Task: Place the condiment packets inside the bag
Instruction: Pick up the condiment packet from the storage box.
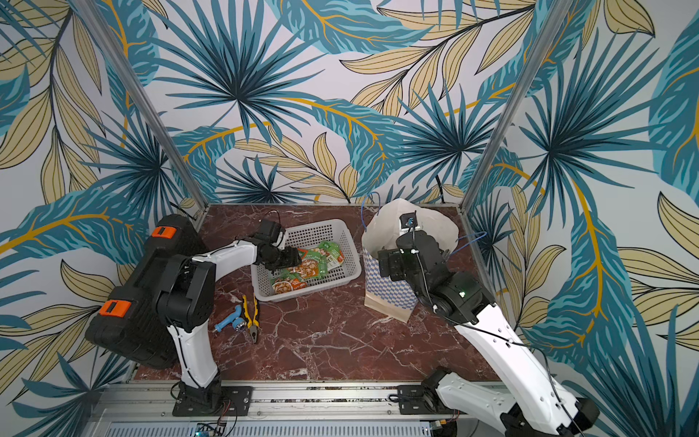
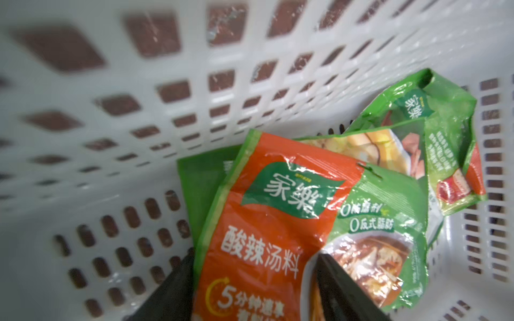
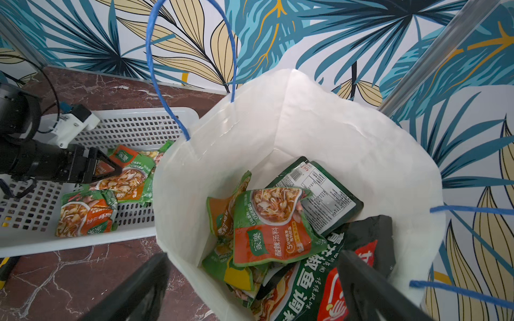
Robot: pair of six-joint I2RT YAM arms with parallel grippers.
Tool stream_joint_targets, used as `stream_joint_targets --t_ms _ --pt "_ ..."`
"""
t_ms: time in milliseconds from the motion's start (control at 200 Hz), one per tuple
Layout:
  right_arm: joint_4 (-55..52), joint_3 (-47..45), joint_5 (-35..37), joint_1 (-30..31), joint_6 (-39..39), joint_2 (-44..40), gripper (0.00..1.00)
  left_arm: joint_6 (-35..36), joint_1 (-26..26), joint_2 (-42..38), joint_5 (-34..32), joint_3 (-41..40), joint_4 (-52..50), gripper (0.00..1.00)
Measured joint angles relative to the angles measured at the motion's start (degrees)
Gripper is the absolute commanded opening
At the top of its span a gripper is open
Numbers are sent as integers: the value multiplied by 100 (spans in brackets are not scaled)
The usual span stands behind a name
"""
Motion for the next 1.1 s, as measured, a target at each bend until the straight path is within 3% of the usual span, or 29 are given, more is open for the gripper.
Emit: stream_joint_targets --t_ms 150,381,681,871,1097 --pt "22 -46 -66 0 -52 -87 99 -142 2 -22 214 -7 -2 27" --pt "68 -131 -195 0 -68 -101 100 -286 0 -632 136 -140 -114 12" --pt "118 -155 -326 0 -63 -109 100 -343 -28 -1681 -249 -232 -260 10" --pt "151 -243 -407 0 -55 -122 99 -424 -118 -2081 -376 -234 -446 0" --pt "216 -463 -328 0 76 -358 99 -553 -636 -2868 -654 -234 -533 0"
